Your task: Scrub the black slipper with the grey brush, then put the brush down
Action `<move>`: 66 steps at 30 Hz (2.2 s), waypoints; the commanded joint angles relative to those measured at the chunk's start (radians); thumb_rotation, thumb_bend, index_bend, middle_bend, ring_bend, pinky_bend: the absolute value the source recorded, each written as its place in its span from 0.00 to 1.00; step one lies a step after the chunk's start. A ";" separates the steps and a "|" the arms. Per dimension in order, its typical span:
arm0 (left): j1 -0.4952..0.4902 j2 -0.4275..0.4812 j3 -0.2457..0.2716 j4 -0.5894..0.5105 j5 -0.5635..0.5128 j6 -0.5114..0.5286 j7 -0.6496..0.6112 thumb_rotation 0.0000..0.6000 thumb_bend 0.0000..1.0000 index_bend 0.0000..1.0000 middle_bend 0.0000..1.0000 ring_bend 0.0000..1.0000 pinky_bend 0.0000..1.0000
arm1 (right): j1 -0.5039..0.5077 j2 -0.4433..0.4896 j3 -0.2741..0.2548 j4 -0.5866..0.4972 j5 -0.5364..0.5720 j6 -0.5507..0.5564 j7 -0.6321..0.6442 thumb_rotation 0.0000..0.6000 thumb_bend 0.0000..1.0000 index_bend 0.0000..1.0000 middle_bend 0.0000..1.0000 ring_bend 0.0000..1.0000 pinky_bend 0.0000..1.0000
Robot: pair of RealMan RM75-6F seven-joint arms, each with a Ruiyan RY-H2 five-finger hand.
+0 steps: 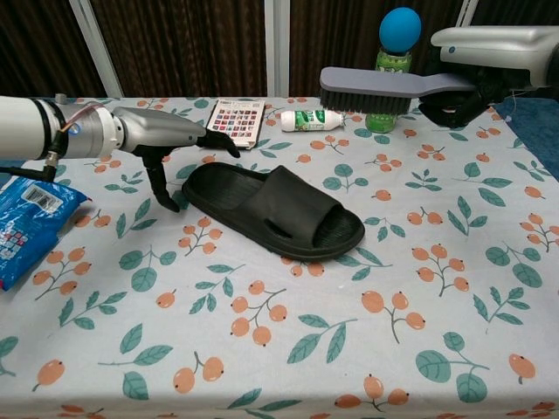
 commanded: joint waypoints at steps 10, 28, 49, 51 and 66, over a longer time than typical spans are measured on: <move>-0.037 -0.057 0.011 0.051 -0.041 -0.015 -0.002 1.00 0.24 0.32 0.34 0.22 0.20 | 0.023 -0.080 -0.031 0.059 0.018 -0.046 -0.052 1.00 0.67 1.00 1.00 1.00 1.00; -0.028 -0.073 0.034 0.053 -0.058 0.047 0.028 1.00 0.26 0.38 0.42 0.28 0.23 | 0.094 -0.377 -0.034 0.368 -0.081 0.002 -0.076 1.00 0.66 1.00 1.00 1.00 1.00; -0.023 -0.067 0.053 0.046 -0.059 0.078 0.012 1.00 0.26 0.38 0.42 0.28 0.23 | 0.074 -0.303 -0.153 0.377 -0.243 0.113 0.068 1.00 0.65 1.00 1.00 1.00 1.00; -0.023 -0.065 0.054 0.040 -0.060 0.080 0.017 1.00 0.26 0.38 0.42 0.28 0.23 | 0.079 -0.304 -0.127 0.392 -0.230 0.125 0.088 1.00 0.65 1.00 1.00 1.00 1.00; -0.017 -0.064 0.054 0.030 -0.080 0.080 0.042 1.00 0.26 0.38 0.42 0.28 0.23 | 0.145 -0.404 -0.138 0.510 -0.193 -0.040 0.089 1.00 0.65 1.00 1.00 1.00 1.00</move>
